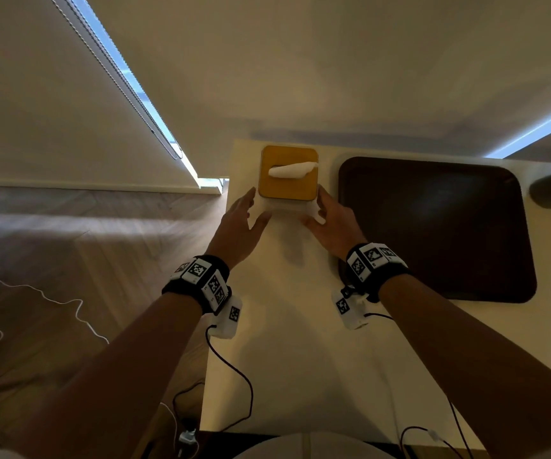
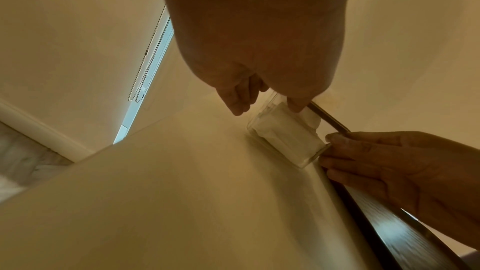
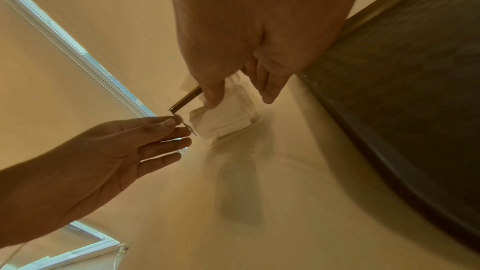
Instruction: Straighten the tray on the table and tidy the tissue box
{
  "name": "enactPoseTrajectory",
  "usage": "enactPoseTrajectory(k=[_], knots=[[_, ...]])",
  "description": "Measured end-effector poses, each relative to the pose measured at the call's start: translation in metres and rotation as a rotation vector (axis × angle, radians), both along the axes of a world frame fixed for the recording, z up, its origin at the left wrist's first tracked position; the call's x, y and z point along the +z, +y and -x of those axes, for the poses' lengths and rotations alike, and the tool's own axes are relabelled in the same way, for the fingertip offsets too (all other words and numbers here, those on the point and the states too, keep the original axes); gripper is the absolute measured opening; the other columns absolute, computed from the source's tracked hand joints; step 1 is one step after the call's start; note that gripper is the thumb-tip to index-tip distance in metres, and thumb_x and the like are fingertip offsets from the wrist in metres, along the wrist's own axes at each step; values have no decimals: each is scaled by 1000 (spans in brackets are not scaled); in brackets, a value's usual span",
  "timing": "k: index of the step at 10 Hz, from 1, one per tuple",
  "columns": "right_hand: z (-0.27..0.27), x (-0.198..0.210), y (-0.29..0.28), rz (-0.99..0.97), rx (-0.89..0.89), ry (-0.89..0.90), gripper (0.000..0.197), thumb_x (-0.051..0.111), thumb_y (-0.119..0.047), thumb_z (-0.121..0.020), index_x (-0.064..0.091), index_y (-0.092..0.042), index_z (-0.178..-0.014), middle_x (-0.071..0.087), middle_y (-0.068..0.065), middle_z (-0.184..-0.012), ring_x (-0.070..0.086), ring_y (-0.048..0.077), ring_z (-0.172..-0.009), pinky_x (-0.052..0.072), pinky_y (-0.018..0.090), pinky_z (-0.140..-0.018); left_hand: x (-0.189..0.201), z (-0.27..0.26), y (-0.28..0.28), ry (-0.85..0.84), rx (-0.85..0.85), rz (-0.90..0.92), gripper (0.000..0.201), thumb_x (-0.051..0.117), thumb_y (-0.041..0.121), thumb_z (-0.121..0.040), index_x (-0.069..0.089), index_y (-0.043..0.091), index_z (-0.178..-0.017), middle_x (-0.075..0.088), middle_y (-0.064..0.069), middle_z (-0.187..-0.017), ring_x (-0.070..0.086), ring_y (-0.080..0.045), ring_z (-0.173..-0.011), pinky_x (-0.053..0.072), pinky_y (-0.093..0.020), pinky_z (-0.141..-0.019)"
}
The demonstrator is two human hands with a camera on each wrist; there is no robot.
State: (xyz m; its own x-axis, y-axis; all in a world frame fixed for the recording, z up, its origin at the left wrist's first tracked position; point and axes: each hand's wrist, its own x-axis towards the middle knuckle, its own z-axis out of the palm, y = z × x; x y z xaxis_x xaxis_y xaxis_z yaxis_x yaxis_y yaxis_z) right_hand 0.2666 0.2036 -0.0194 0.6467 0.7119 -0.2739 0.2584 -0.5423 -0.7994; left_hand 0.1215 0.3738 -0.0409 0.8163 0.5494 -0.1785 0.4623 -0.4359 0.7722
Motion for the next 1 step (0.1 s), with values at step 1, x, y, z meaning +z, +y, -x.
enactPoseTrajectory(k=[1], knots=[[12, 0, -25, 57, -13, 40, 67, 60, -40, -94, 28, -24, -151, 44, 6, -150, 47, 22, -130, 41, 41, -106, 4, 19, -15, 2, -33, 46, 64, 57, 39, -98, 33, 15, -152, 49, -6, -148, 53, -16, -128, 47, -31, -103]])
